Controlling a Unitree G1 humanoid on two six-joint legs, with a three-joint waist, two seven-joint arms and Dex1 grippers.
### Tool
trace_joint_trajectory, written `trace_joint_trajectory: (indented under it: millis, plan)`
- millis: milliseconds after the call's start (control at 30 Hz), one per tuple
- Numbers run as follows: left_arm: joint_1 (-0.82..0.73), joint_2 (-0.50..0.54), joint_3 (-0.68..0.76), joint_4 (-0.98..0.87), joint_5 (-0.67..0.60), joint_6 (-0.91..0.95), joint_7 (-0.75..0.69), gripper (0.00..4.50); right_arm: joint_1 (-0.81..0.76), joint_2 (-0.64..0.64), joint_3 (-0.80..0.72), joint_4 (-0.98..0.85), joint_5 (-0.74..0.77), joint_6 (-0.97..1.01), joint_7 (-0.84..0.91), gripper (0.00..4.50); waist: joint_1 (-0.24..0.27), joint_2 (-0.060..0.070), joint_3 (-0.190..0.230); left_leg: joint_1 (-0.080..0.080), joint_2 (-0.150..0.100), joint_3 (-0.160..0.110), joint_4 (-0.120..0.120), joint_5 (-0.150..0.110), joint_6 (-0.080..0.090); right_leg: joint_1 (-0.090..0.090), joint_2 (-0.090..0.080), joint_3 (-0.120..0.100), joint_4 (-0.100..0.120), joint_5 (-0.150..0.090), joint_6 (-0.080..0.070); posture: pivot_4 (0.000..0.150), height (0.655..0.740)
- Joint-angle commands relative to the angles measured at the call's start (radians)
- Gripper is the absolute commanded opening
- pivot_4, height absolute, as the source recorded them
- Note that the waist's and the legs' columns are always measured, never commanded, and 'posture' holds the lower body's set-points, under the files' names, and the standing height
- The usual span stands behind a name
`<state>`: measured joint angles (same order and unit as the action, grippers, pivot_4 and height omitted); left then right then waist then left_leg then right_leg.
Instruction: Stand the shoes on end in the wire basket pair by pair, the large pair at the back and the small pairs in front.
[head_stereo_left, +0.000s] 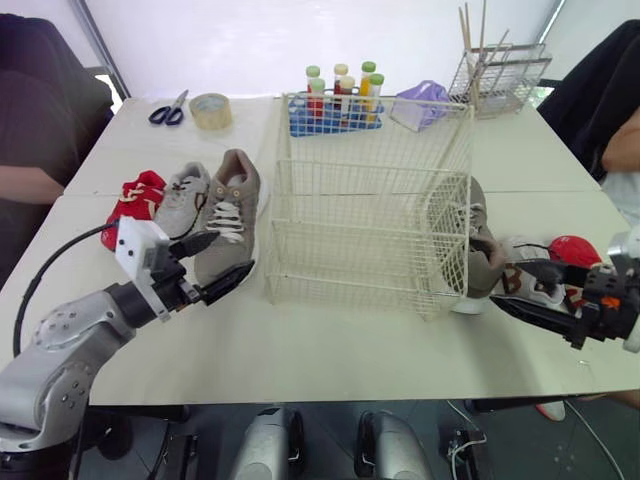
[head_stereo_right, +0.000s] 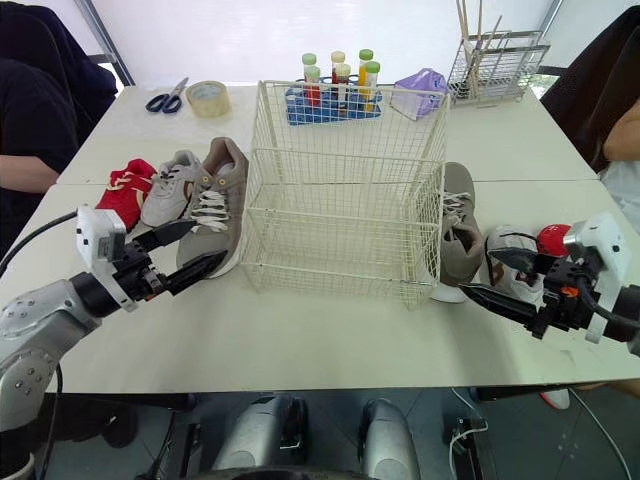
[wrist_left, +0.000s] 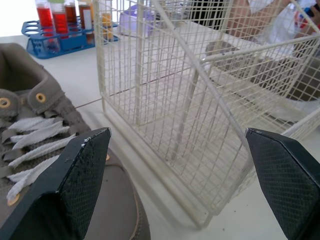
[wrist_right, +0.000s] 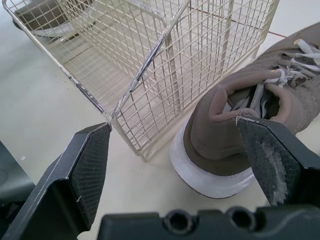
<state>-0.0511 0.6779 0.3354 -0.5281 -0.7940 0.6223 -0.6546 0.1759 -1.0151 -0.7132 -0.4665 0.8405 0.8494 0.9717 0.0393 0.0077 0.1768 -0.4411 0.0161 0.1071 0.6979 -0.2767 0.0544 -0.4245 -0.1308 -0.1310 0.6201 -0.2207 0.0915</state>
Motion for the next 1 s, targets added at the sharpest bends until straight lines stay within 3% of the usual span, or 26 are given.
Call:
trace_joint_trajectory:
  millis: [33,167,433,567,700,1000]
  plan:
    - [-0.018,0.038,0.030,0.012,-0.011,-0.010,-0.041,4.45,-0.021,-0.040,-0.047,-0.004,0.020,0.011,0.019,4.34,-0.001,0.000,0.000,0.000,0.000,0.000,0.000,0.000,0.000,0.000,0.000,0.000,0.000,0.000,0.000,0.150,0.7400]
    - [-0.064,0.090,0.021,0.041,-0.059,0.030,-0.099,4.45,-0.049,-0.073,-0.055,-0.016,0.026,0.019,0.035,4.34,0.001,0.000,0.000,0.000,0.000,0.000,0.000,0.000,0.000,0.000,0.000,0.000,0.000,0.000,0.000,0.150,0.7400]
    - [-0.169,0.320,-0.020,0.096,-0.134,0.147,-0.361,4.45,-0.136,-0.139,-0.029,-0.054,0.057,0.022,0.066,4.34,-0.001,0.001,0.001,0.000,0.000,0.000,0.000,0.000,-0.001,-0.001,0.000,0.000,0.000,0.000,0.000,0.150,0.7400]
    - [-0.249,0.366,-0.024,0.129,-0.185,0.207,-0.410,4.45,-0.187,-0.170,0.020,-0.084,0.067,-0.004,0.098,4.34,-0.001,0.001,0.002,0.000,0.000,0.000,-0.001,0.000,-0.001,-0.001,0.000,0.000,-0.001,0.000,0.000,0.150,0.7400]
    - [-0.278,0.384,-0.040,0.146,-0.166,0.208,-0.443,4.45,-0.263,-0.170,0.111,-0.129,0.087,-0.021,0.089,4.34,-0.004,0.002,0.002,-0.001,0.000,0.001,-0.001,0.001,-0.003,-0.002,0.000,0.000,-0.001,0.000,0.000,0.150,0.7400]
    - [-0.369,0.326,-0.095,0.151,-0.153,0.213,-0.400,4.45,-0.374,-0.169,0.464,-0.170,-0.115,-0.149,0.079,4.34,-0.003,0.001,0.003,-0.001,-0.001,0.002,-0.001,0.004,-0.007,-0.002,-0.001,0.001,-0.002,0.000,0.000,0.150,0.7400]
